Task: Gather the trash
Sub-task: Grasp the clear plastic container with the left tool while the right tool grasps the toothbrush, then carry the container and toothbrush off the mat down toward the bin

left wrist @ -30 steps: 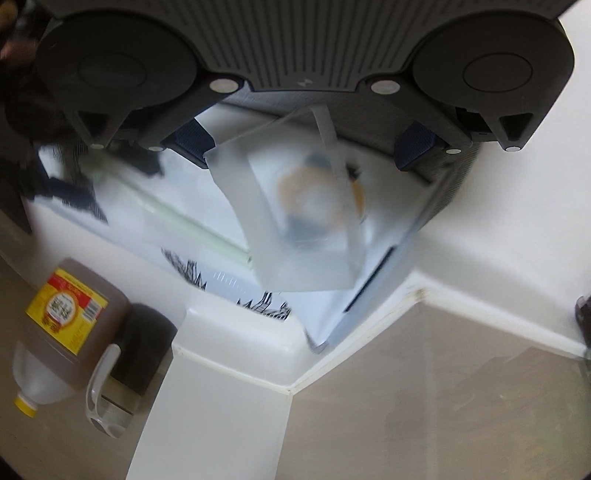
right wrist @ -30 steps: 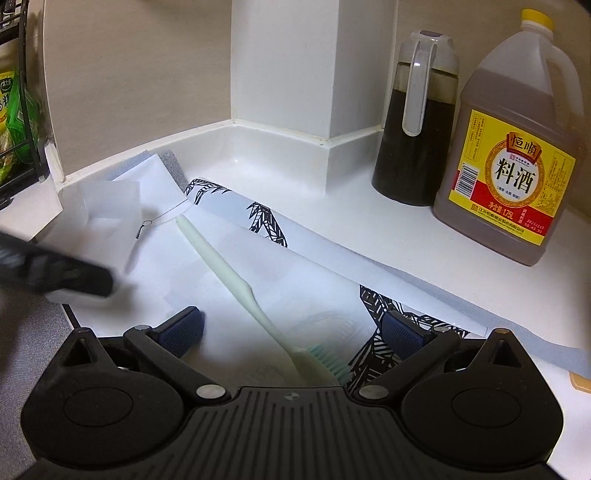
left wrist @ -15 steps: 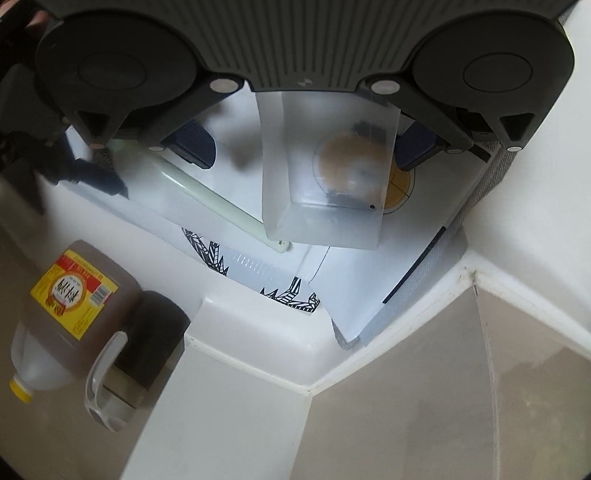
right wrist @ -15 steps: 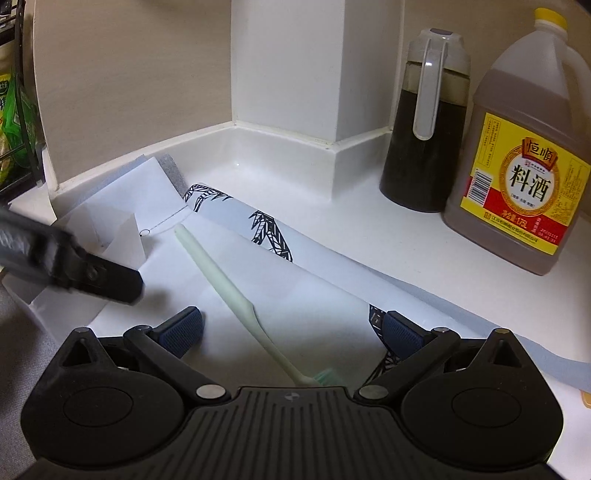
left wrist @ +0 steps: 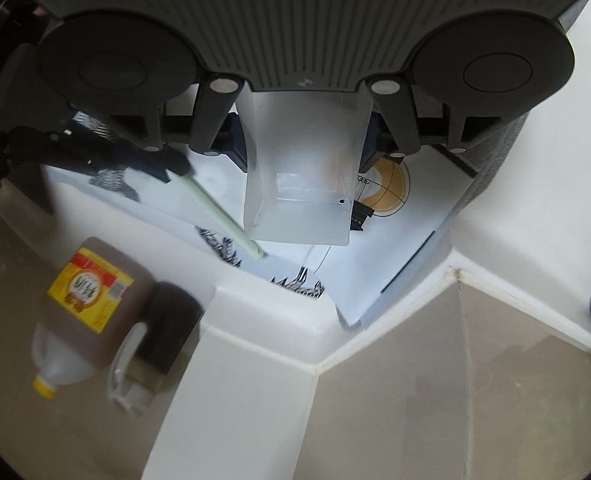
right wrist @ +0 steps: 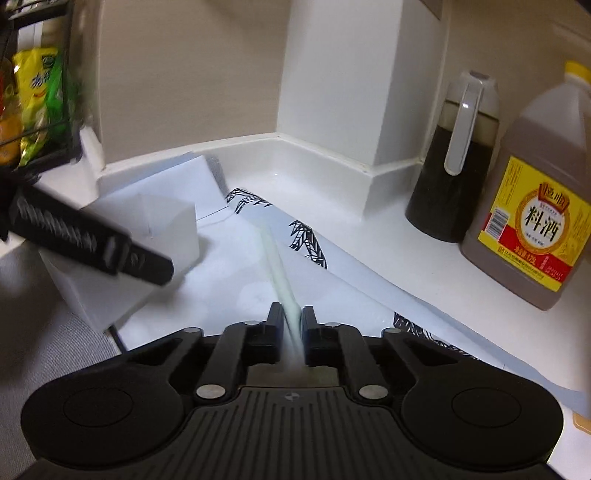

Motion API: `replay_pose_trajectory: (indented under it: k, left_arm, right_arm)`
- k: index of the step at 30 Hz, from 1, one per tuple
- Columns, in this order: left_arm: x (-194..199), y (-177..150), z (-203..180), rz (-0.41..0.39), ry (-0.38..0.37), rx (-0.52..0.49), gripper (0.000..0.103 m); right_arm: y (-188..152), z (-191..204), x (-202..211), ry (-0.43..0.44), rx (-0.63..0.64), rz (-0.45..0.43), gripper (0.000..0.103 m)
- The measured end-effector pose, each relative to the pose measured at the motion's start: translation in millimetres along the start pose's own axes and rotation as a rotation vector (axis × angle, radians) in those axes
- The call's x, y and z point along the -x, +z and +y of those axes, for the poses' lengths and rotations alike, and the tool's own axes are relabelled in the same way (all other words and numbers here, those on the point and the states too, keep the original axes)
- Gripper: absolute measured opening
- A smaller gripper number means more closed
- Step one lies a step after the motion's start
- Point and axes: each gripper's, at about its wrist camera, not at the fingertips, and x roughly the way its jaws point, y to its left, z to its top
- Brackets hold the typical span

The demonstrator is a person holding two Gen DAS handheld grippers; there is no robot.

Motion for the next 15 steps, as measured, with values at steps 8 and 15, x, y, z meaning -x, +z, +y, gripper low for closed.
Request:
replay_pose_trajectory:
  k: [8,15]
  left_arm:
    - [78.0,-23.6,-19.1,-0.125,-0.059,-0.028,0.064]
    - [159.8,-75.3,-42.7,-0.2,-0.123,-0.066,0.064]
  right_arm:
    - [-2.2,-0.5,78.9,-0.004,-0.063,-0.145,0.011]
    - [-31.9,-1.8,149.8,-0.015,-0.078,-0.22,0.011]
